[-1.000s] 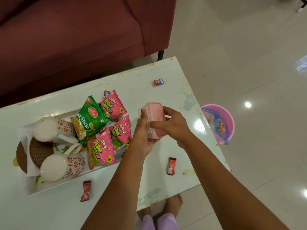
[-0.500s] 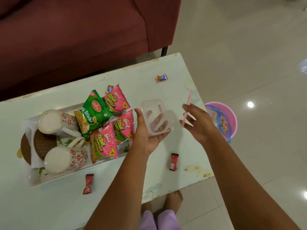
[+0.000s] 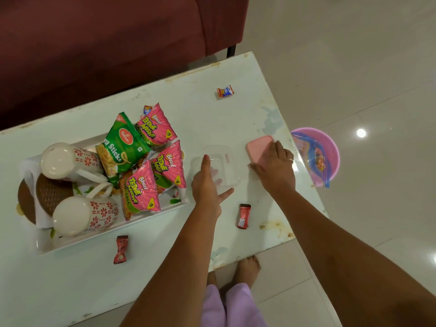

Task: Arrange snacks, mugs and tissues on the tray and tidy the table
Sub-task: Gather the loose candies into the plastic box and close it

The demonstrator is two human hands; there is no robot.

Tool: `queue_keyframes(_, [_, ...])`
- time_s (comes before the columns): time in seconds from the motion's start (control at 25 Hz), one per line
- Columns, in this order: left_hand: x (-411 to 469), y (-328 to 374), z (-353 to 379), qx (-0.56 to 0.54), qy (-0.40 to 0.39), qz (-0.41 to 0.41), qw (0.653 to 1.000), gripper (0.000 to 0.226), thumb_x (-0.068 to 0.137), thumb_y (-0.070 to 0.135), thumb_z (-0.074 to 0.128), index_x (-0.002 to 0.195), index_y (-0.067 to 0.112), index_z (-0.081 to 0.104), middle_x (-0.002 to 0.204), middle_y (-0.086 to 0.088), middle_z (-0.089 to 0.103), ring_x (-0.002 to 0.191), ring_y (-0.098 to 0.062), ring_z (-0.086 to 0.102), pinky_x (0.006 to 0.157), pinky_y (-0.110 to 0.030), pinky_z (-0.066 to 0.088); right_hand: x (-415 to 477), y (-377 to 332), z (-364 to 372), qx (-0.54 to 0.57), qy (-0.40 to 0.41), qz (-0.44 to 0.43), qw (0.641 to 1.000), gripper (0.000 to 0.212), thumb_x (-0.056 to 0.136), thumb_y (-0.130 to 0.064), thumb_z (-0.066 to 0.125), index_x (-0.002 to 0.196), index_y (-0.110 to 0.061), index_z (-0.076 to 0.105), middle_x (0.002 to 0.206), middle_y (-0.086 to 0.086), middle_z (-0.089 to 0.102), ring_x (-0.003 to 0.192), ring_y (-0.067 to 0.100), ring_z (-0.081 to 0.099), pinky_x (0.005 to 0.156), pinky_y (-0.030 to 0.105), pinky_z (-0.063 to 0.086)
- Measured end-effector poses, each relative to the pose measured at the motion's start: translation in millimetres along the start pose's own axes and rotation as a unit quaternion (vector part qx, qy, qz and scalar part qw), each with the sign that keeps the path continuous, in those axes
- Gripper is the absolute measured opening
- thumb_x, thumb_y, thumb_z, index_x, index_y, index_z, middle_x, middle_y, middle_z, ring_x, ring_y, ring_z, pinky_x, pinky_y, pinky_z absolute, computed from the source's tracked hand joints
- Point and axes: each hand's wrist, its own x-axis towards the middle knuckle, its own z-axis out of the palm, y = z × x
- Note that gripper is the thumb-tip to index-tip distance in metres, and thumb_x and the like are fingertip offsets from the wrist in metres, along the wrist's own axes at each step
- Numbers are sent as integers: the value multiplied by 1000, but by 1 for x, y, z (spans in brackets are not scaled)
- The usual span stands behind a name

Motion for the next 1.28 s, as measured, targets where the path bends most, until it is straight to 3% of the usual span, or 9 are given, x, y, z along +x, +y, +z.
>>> queue_keyframes(0.24, [2,-15,5,149,82,146,975,38,92,50,47,109,18,60,115,-5,60,103,-24,56,57,-29,55,-42,0,2,56,35,-19,998,62,96,-38,44,147,-9,22,155,10,23,143,32,17,114,43,26])
queue_keyframes(0.4, [3,-20,4,133,114,138,975,40,96,44,41,118,15,59,112,-4,56,100,-21,54,62,-34,57,-87,-6,9,210,54,34,976,43,95,-25,49,136,-14,45,133,9,53,126,27,45,107,39,36])
queue_keyframes(0.52, [0,-26,-2,143,109,143,973,40,97,43,39,118,14,57,107,0,54,99,-24,54,65,-38,57,-108,-11,20,240,4,72,968,34,93,-23,53,126,-17,53,117,7,62,103,19,60,87,27,48])
queue_keyframes(0.64, [-17,-39,-37,196,168,273,927,22,96,24,48,103,9,63,101,-10,66,94,-31,62,80,-41,54,-120,-16,29,235,-44,87,967,39,88,-30,61,123,-18,50,111,7,63,95,22,63,81,31,52])
queue_keyframes(0.8, [-39,-46,-122,204,294,387,850,12,90,11,55,99,7,62,86,-12,67,76,-28,60,66,-18,42,-119,-27,36,148,-67,56,985,40,83,-21,63,118,-17,44,109,12,58,94,33,59,72,31,42])
queue_keyframes(0.92, [-32,-41,-188,296,389,335,805,28,84,6,61,112,1,59,104,-16,63,98,-35,57,83,-27,40,-122,-43,40,156,-72,27,985,25,84,-8,56,108,-11,52,99,13,65,82,27,59,66,27,40])
queue_keyframes(1.04, [-23,-34,-219,407,379,210,804,42,87,21,63,125,8,53,125,-17,55,116,-34,48,90,-33,35,-138,-64,45,208,-94,4,974,18,88,-7,55,105,-8,58,93,11,69,82,27,65,71,32,51])
queue_keyframes(1.16, [-14,-28,-223,435,356,212,799,30,87,18,63,115,8,57,115,-18,59,108,-34,53,82,-36,41,-149,-82,47,275,-104,6,956,13,91,-11,56,102,-9,63,85,7,69,77,26,67,79,39,55])
queue_keyframes(1.28, [-11,-20,-218,438,334,227,803,17,89,12,59,104,4,60,104,-18,62,98,-35,58,76,-38,44,-145,-91,39,303,-83,12,949,9,90,-13,59,94,-14,67,66,-8,64,64,14,65,74,28,54])
